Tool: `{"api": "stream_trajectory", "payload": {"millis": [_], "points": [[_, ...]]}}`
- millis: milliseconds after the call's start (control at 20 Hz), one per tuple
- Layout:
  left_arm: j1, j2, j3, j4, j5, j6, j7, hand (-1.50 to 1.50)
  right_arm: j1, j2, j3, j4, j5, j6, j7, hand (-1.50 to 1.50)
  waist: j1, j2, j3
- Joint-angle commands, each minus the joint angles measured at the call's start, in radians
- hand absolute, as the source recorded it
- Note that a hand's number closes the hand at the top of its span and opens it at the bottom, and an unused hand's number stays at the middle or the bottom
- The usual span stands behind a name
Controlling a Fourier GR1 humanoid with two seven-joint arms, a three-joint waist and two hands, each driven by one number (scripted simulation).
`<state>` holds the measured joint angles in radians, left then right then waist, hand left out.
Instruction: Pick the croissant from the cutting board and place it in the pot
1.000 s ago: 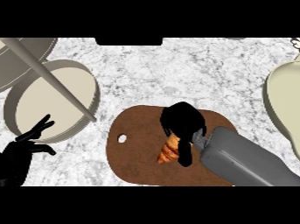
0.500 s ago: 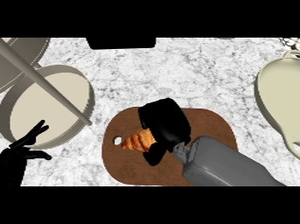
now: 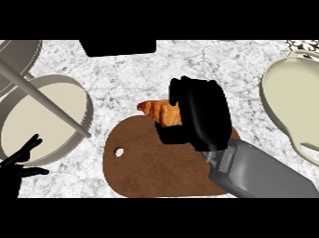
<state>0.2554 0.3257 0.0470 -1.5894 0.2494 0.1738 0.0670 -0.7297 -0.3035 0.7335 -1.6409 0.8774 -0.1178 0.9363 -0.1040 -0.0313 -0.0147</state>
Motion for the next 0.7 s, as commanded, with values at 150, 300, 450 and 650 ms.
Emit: {"api": "stream_trajectory", "payload": {"millis": [150,300,450,650], "points": [[-0.212,-0.001,0.04,-0.125,0.019,0.013,-0.072,0.0,0.046,-0.122,-0.122,-0.119,0.13,-0.07,0.089,1.5,-0.039,0.004,0.017],[-0.19,-0.008,0.039,-0.137,0.016,0.012,-0.077,0.0,0.082,-0.2,-0.221,-0.159,0.108,-0.06,0.088,1.5,-0.038,0.007,0.018],[-0.184,-0.025,0.038,-0.134,0.022,0.01,-0.089,0.0,0.147,-0.26,-0.259,-0.212,0.068,-0.023,0.076,1.5,-0.043,0.008,0.017],[-0.185,-0.022,0.027,-0.136,0.001,0.005,-0.096,0.0,0.23,-0.346,-0.334,-0.22,0.013,-0.033,0.028,1.5,-0.036,0.017,0.018]]}}
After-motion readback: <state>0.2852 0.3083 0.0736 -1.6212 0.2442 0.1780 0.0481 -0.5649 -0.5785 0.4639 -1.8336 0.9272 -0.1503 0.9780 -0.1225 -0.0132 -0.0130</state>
